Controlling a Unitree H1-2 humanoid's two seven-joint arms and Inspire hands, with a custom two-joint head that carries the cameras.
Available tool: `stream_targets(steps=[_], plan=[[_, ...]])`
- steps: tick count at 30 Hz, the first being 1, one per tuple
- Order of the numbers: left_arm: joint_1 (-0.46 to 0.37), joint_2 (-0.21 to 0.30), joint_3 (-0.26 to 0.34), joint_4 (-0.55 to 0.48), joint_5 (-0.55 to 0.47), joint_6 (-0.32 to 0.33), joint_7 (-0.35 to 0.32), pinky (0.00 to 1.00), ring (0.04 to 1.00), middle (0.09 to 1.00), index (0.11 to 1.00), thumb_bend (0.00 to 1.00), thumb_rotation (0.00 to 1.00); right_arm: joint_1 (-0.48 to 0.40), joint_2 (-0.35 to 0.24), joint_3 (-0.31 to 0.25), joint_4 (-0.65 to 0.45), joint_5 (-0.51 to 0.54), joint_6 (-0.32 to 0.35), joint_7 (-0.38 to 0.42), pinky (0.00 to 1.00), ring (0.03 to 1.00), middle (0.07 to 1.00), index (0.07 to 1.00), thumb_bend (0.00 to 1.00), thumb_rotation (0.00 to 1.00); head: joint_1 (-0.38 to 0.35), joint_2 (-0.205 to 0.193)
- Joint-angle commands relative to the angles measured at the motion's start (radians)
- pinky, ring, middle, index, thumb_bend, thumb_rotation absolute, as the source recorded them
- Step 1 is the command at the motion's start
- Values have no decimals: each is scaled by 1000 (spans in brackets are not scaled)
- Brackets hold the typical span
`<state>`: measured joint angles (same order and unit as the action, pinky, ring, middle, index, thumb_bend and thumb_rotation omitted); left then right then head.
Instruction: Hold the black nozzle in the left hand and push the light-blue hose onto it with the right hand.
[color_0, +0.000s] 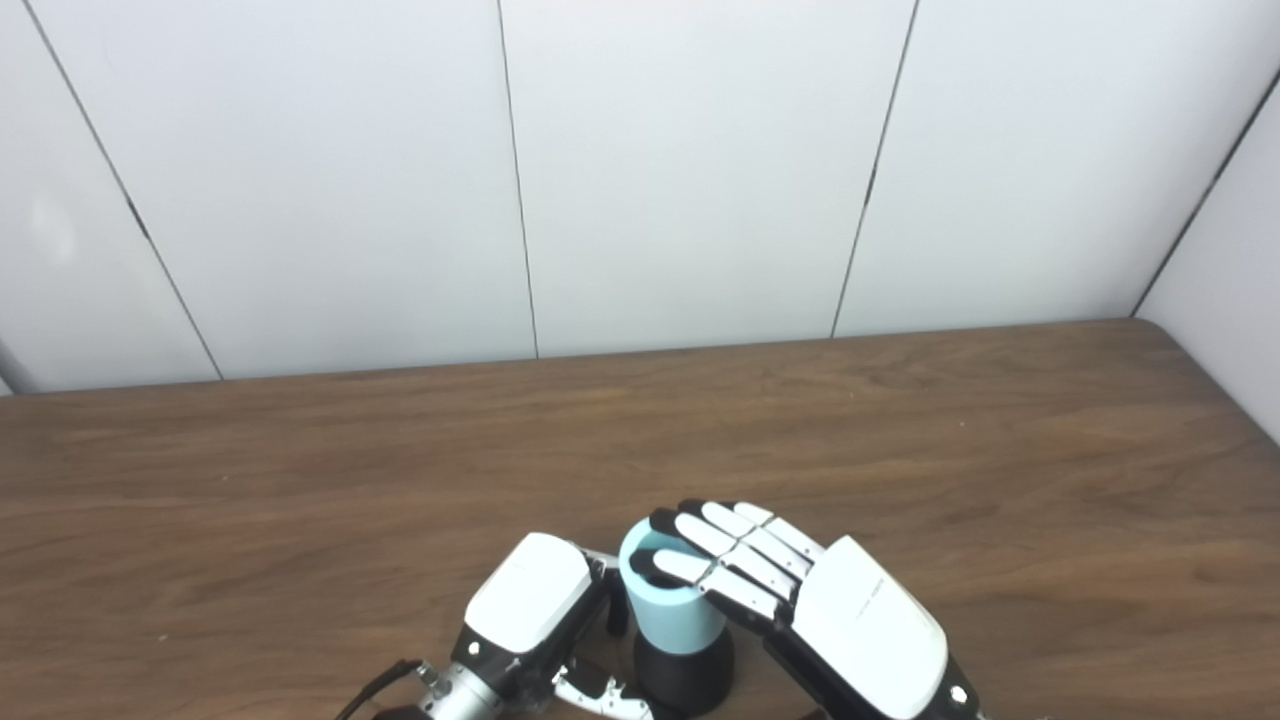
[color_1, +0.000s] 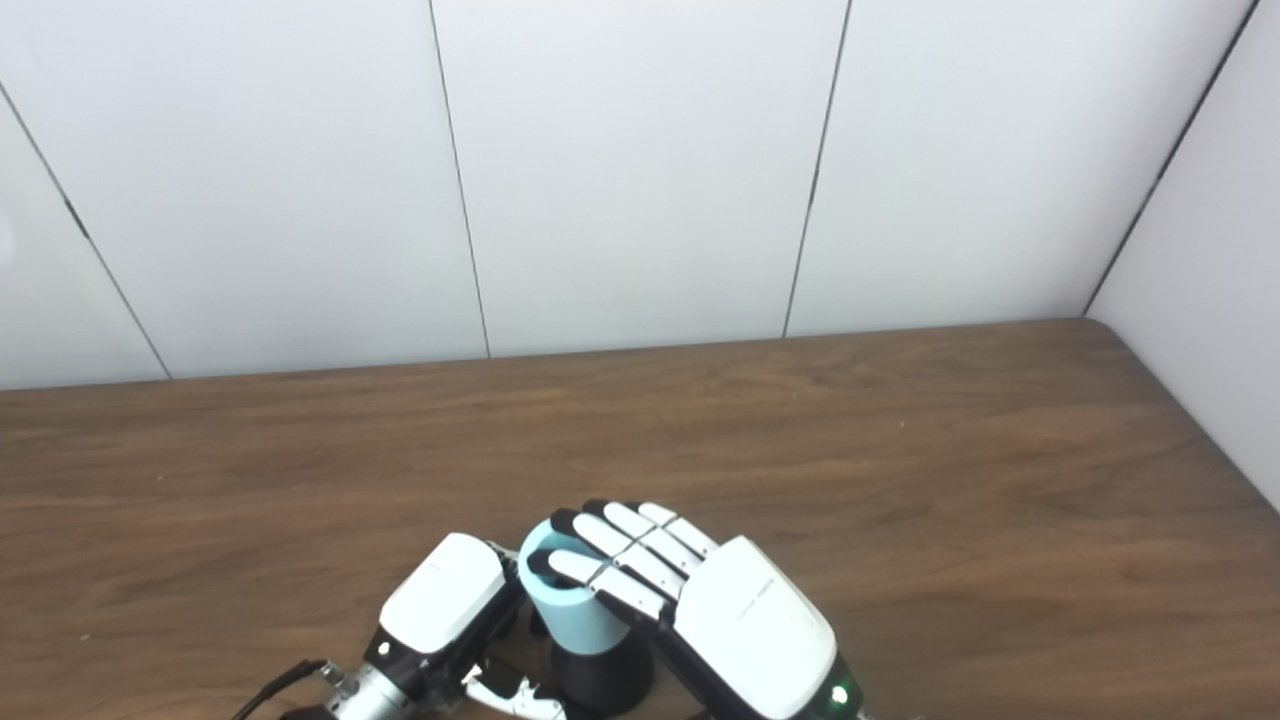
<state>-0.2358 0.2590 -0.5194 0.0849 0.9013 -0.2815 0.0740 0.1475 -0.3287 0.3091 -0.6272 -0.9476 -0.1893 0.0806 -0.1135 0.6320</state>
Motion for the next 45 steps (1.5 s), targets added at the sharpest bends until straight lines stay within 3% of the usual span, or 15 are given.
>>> stream_targets(steps=[1,28,45], plan=[[31,18,-17,41,34,23,-32,96,138,471,479,525,0,72,-90,48,83,-53,61,289,864,887,853,807,809,682,0,0],[28,15,-15,47,30,20,-29,93,135,471,479,524,0,60,-106,68,77,-47,109,347,858,899,862,816,785,719,1,-2],[28,16,-14,48,28,14,-25,96,138,471,479,524,0,65,-109,69,75,-45,103,337,851,888,852,807,797,711,-1,-3]])
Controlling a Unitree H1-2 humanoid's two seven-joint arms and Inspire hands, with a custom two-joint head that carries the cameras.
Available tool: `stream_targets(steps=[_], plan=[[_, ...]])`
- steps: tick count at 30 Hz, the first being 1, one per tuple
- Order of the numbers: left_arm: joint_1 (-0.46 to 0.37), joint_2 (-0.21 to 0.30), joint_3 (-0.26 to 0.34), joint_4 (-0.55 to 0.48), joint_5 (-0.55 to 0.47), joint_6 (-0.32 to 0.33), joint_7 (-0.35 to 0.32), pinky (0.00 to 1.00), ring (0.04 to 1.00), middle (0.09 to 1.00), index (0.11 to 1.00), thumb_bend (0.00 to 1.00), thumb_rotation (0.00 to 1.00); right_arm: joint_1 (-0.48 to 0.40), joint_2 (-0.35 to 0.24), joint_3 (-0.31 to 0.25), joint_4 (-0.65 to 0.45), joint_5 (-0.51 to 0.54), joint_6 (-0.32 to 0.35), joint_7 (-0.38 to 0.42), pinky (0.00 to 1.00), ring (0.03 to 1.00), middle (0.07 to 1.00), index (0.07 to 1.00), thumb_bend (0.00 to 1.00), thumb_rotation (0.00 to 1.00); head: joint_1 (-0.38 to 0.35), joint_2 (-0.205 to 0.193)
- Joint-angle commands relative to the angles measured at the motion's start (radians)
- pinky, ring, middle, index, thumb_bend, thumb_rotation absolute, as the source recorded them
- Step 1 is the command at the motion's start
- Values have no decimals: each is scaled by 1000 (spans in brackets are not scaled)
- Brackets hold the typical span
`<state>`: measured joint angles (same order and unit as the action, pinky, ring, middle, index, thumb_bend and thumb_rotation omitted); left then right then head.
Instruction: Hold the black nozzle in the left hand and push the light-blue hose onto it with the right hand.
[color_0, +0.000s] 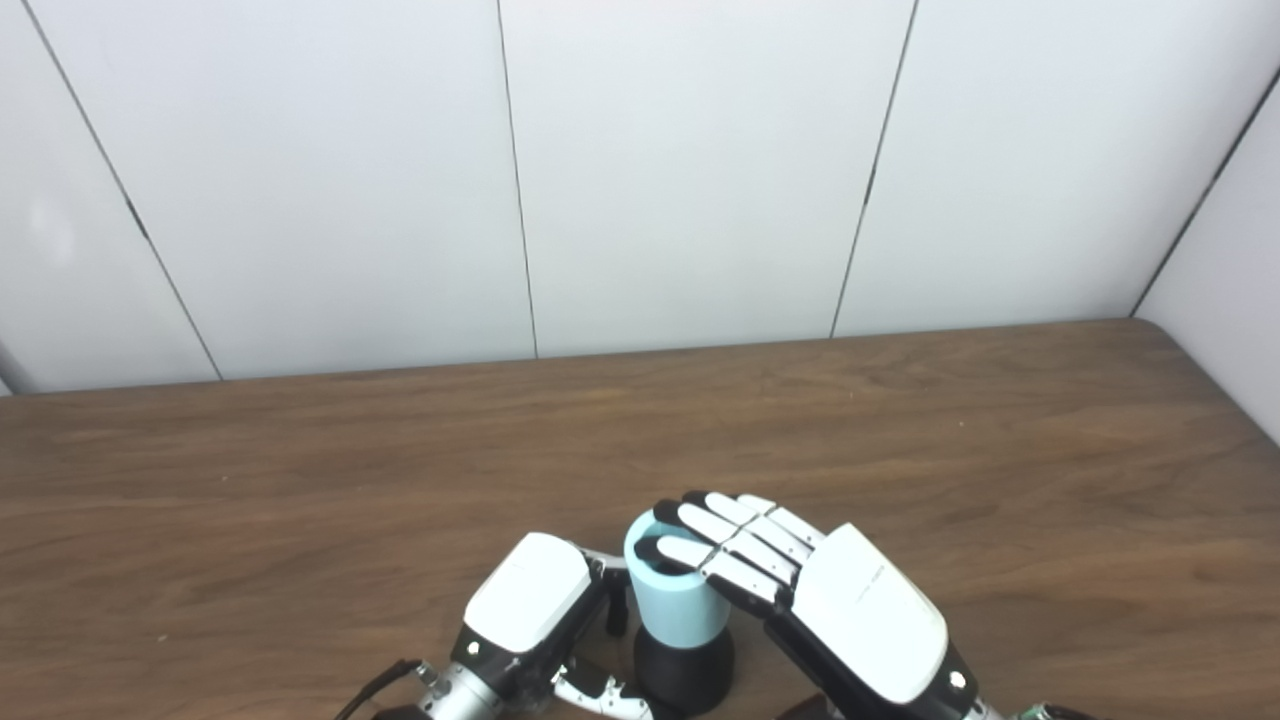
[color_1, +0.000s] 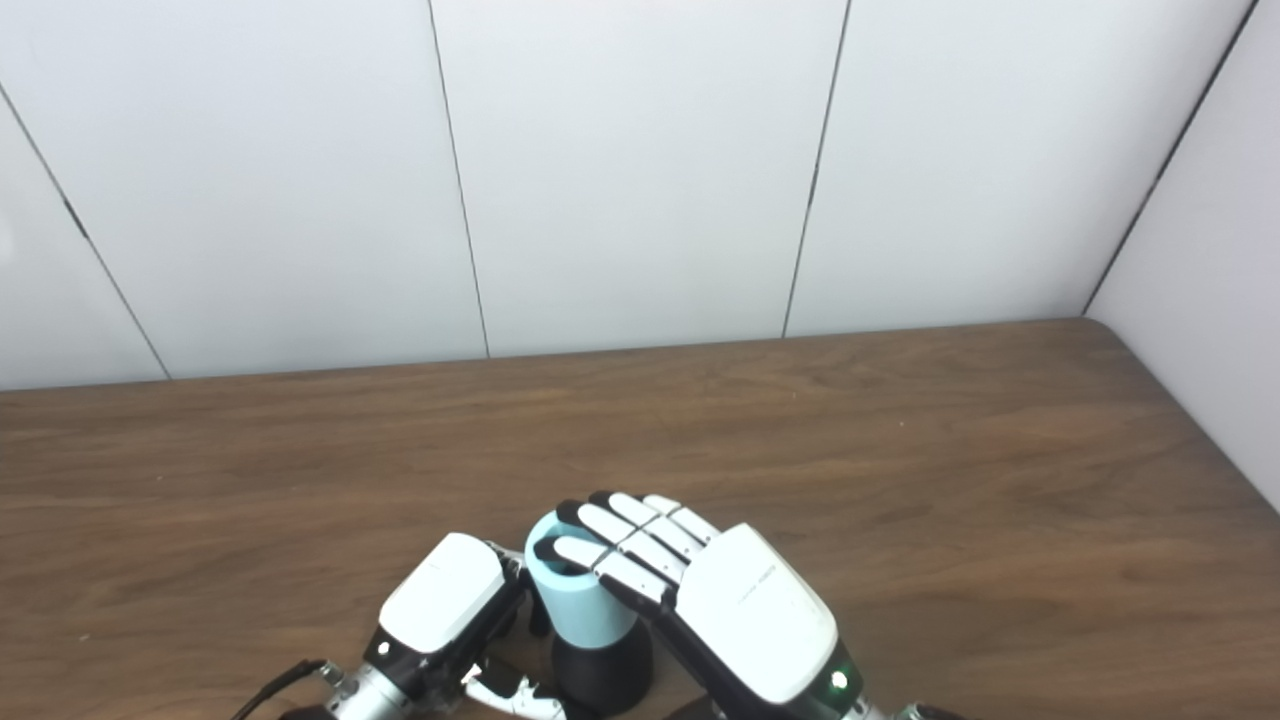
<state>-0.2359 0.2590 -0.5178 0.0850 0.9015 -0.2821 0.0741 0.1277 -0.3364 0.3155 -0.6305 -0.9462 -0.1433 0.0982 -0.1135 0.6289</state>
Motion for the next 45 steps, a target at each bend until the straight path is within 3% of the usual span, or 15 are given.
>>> stream_targets(steps=[1,21,29,33,35,37,40,42,45], plan=[[28,16,-16,49,27,14,-24,94,137,471,479,524,0,85,-102,62,76,-48,58,321,853,888,852,808,797,713,-1,0],[26,19,-17,54,35,15,-23,95,138,471,479,524,0,109,-104,65,49,-64,75,303,846,887,862,818,781,711,-5,0],[27,18,-16,53,34,14,-23,95,136,471,479,525,0,120,-103,65,26,-121,76,332,846,901,890,838,558,761,-5,2],[28,18,-15,43,35,26,-38,92,135,471,479,524,0,128,-97,66,13,-128,102,383,872,930,926,872,507,930,-6,2],[28,18,-16,44,36,23,-35,96,138,471,479,524,0,129,-98,67,8,-127,111,409,889,949,942,889,482,960,-4,2],[28,17,-15,49,37,17,-24,95,136,471,479,524,0,129,-101,69,4,-133,111,423,894,959,948,897,414,883,-4,2],[28,17,-14,51,38,18,-25,91,134,471,479,524,0,136,-103,69,3,-177,89,418,881,964,951,905,332,519,-6,3],[27,16,-14,52,38,19,-24,90,133,471,479,525,0,141,-103,69,7,-203,74,400,862,954,944,902,358,246,-7,2],[26,17,-14,55,34,14,-23,91,135,471,479,524,0,156,-100,70,22,-243,55,360,861,953,946,907,434,41,-8,2]])
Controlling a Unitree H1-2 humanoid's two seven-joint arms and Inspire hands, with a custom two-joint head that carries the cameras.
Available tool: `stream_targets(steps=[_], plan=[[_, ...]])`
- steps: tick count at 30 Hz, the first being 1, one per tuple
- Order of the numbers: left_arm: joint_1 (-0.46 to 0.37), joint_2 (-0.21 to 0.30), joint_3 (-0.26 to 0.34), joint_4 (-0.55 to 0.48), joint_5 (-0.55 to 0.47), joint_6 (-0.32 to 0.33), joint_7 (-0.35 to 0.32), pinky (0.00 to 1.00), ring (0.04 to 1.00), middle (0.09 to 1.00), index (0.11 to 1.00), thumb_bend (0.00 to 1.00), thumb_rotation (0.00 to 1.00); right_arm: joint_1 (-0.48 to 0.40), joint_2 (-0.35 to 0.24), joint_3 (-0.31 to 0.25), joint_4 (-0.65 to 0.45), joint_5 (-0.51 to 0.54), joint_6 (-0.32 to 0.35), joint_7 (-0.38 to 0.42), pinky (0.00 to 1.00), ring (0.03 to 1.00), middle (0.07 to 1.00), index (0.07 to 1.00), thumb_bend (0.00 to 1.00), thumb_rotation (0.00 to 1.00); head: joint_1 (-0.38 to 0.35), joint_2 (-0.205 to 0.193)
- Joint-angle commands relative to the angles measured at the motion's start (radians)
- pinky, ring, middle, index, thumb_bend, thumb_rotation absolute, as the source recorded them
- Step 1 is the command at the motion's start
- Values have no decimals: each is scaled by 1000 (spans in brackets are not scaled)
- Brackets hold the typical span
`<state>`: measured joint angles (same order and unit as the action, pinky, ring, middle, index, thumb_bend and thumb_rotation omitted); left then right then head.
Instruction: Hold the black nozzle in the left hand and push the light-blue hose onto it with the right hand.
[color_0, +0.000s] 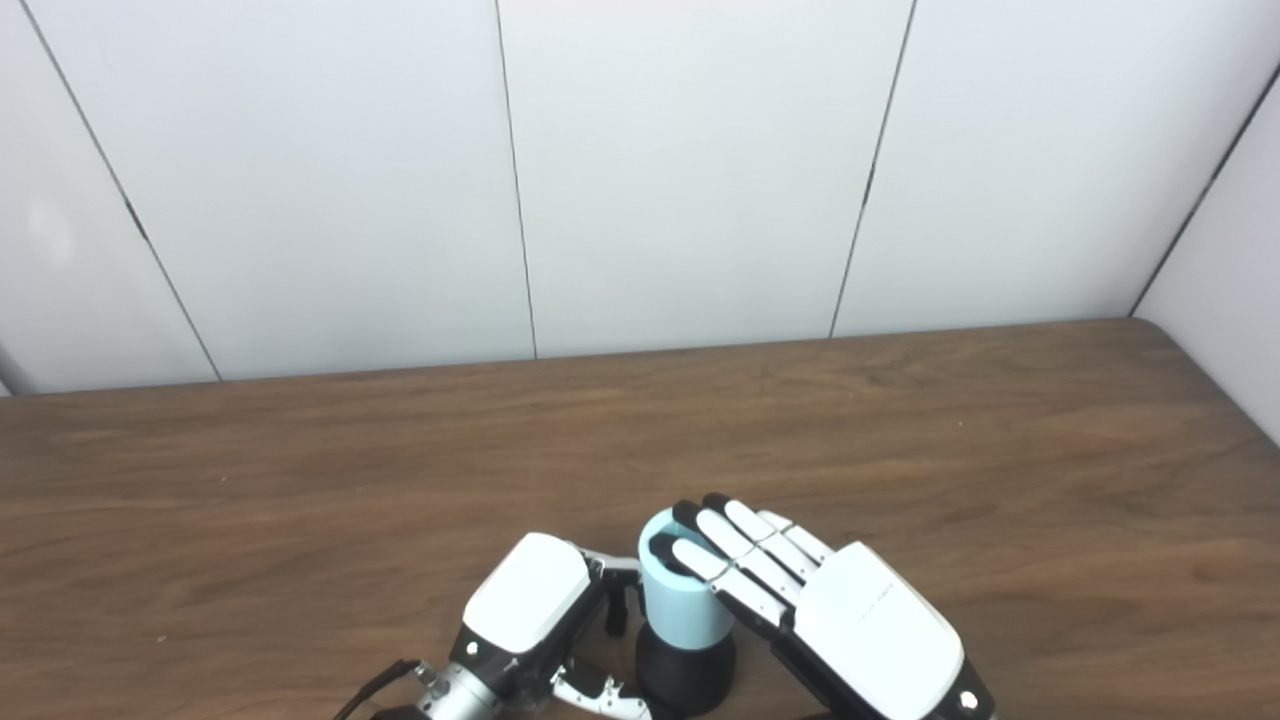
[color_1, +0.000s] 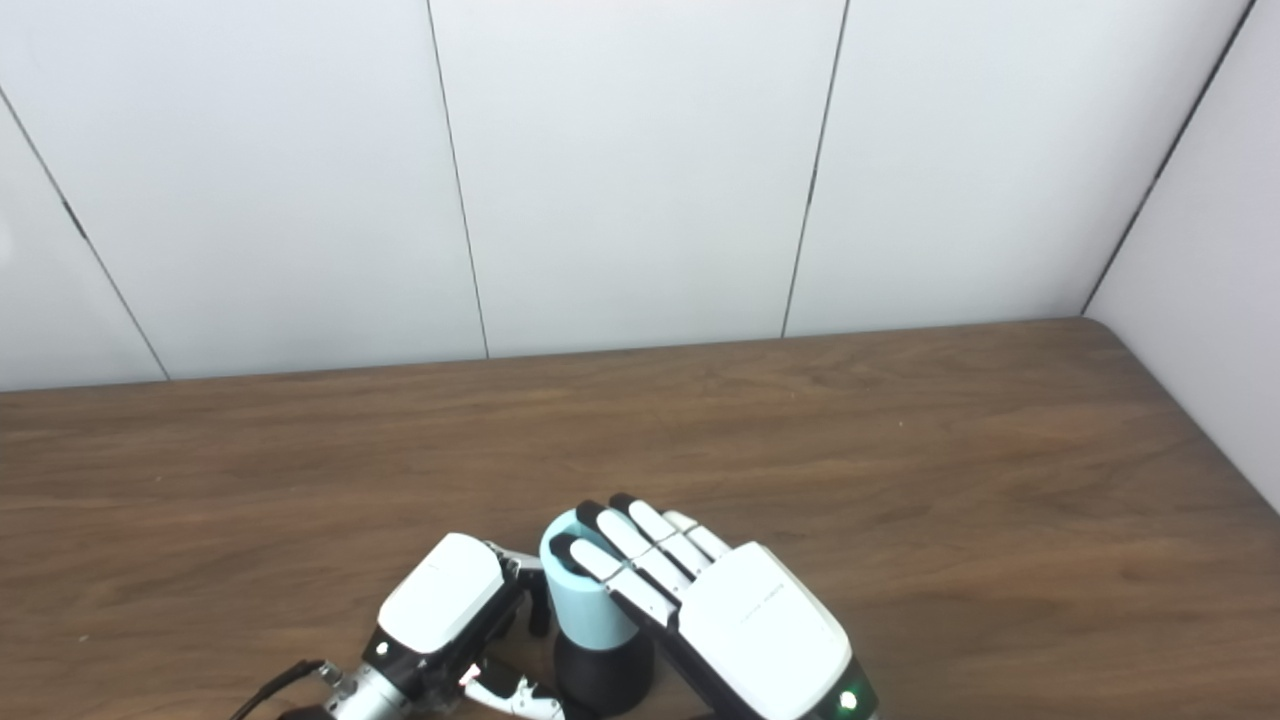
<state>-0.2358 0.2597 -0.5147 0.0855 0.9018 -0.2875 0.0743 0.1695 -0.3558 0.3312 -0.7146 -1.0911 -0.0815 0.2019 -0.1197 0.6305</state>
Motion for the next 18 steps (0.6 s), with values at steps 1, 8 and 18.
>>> stream_targets(steps=[1,8,18], plan=[[26,16,-17,56,33,18,-21,92,136,471,479,524,0,118,-77,56,108,-114,-7,259,859,952,946,906,447,21,-1,1],[25,15,-18,54,34,20,-25,90,135,471,479,524,0,144,-42,64,109,-196,14,329,904,999,999,962,426,0,1,0],[26,13,-15,53,32,22,-26,89,135,471,479,524,0,150,-26,65,104,-238,3,336,907,996,1000,964,387,0,1,-1]])
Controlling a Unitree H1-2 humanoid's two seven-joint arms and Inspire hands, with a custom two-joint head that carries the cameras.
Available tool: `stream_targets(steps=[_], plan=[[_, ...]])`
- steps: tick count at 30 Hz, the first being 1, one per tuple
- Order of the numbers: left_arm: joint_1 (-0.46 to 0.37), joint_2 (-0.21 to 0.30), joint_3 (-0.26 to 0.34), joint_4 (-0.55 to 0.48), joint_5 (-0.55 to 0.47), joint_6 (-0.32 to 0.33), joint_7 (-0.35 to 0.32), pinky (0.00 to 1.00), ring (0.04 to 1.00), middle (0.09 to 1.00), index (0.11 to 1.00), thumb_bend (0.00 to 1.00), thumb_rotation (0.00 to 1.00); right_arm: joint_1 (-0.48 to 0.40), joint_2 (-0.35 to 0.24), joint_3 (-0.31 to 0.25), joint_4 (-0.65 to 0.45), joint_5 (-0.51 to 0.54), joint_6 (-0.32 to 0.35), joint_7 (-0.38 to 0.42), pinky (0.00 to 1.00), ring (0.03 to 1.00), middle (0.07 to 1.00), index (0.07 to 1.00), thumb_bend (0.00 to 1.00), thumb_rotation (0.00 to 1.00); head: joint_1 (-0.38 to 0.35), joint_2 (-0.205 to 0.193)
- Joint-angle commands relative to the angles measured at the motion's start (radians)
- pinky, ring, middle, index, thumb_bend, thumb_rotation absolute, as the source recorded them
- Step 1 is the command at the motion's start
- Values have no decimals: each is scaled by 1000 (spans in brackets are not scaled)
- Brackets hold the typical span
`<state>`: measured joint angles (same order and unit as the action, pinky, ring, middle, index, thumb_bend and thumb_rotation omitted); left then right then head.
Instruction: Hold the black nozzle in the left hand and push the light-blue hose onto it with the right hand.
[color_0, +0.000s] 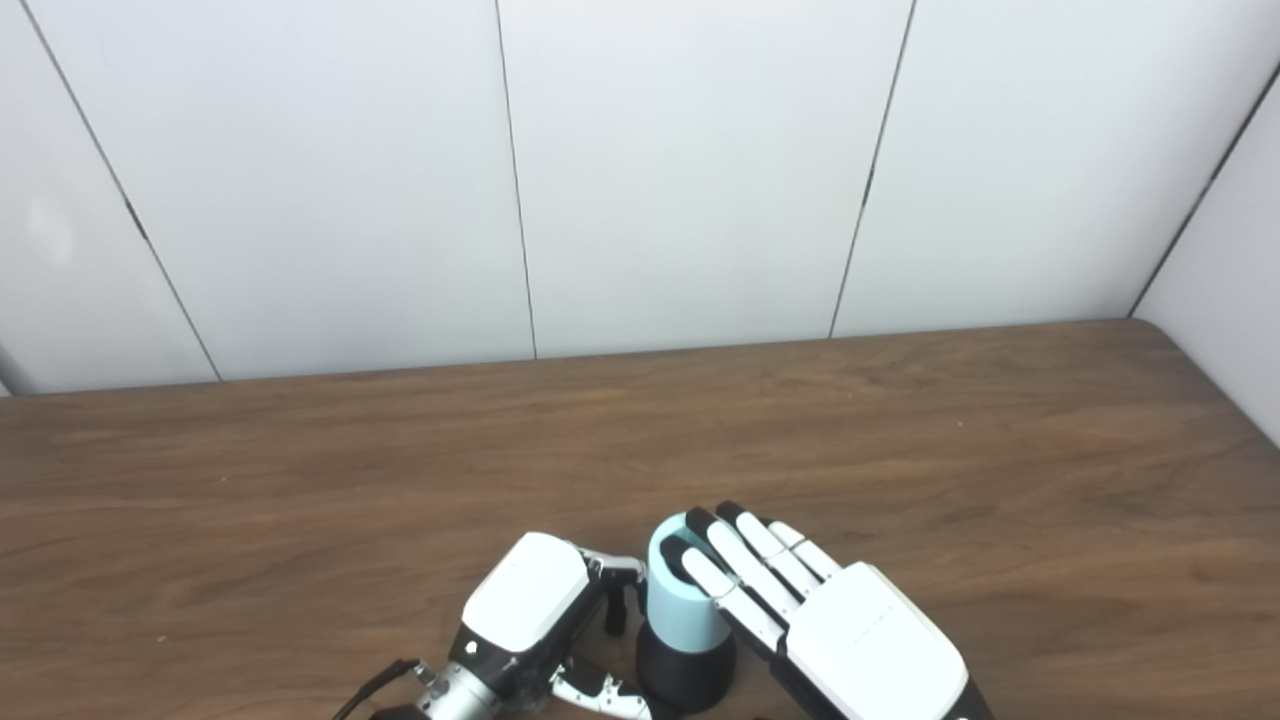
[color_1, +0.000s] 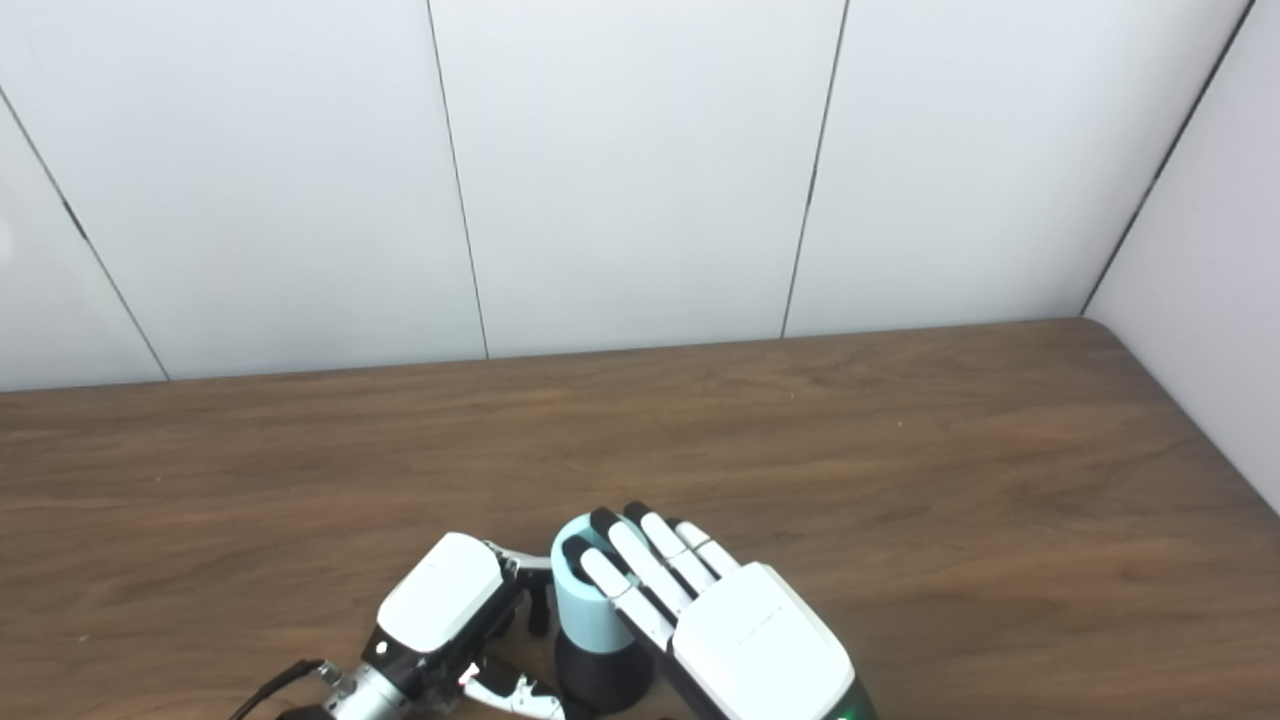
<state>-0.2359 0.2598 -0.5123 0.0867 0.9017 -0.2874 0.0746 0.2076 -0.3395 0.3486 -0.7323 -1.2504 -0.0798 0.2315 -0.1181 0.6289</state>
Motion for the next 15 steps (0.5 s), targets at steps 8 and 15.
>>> stream_targets(steps=[8,15], plan=[[24,14,-21,58,39,21,-19,95,139,471,479,524,0,99,-10,7,214,128,-109,-203,784,901,924,882,486,0,-1,-2],[22,9,-23,66,39,19,-10,88,133,471,479,524,0,31,46,-14,278,410,-218,-386,929,997,999,998,333,79,2,-8]])
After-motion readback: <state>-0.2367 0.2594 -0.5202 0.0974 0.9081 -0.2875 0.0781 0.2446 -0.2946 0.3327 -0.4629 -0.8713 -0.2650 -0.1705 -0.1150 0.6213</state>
